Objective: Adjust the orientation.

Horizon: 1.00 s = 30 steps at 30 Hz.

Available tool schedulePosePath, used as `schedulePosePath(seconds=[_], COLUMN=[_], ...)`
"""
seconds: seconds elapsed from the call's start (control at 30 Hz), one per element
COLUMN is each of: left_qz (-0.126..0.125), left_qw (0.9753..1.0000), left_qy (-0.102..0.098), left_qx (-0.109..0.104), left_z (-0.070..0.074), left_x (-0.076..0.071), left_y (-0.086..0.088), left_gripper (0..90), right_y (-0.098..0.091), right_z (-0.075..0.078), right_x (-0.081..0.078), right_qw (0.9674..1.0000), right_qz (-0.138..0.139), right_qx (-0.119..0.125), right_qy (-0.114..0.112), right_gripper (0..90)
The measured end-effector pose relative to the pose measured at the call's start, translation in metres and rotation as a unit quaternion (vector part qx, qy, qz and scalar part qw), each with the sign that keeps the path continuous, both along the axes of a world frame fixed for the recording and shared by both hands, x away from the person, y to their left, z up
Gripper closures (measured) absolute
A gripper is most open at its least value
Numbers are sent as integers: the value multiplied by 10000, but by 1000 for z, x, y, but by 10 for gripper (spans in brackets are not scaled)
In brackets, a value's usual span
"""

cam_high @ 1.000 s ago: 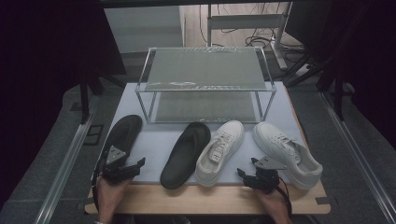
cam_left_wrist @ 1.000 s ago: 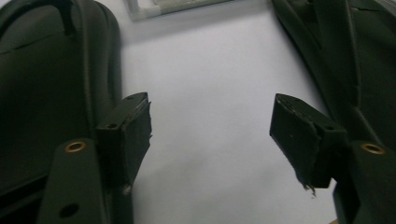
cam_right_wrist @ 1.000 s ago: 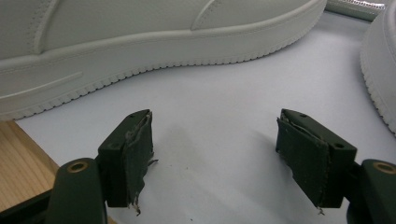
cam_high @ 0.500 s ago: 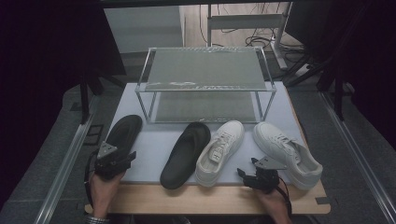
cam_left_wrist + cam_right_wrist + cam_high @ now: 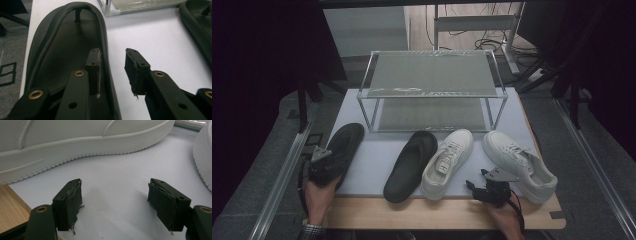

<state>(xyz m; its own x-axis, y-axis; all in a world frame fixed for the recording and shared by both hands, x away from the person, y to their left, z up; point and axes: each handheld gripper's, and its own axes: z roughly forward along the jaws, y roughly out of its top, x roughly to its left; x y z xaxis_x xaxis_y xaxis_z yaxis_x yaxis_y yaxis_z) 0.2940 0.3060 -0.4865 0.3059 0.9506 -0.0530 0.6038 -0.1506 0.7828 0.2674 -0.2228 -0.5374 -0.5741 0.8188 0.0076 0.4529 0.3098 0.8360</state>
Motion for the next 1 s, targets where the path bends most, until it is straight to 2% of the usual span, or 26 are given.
schedulePosePath(seconds=[0.33, 0.57, 0.77, 0.83, 1.0], left_qz=[-57, -68, -55, -47, -3], left_qw=[9997, 9991, 9983, 9983, 9982], left_qy=[208, 354, 476, 517, 522], left_qx=[68, 234, 342, 260, 310], left_z=[-2, -6, -7, -6, -6], left_x=[14, 22, 24, 25, 24], left_y=[2, -3, -5, -4, -3], left_gripper=[703, 734, 805, 814, 834], right_y=[0, 0, 0, 0, 0], right_z=[0, 0, 0, 0, 0], right_x=[0, 0, 0, 0, 0], right_qw=[10000, 10000, 10000, 10000, 10000], right_qz=[1, 0, 1, 1, 1], right_qx=[0, 1, 1, 4, 5], right_qy=[-1, 0, 0, 1, 1], right_gripper=[274, 274, 274, 274, 274])
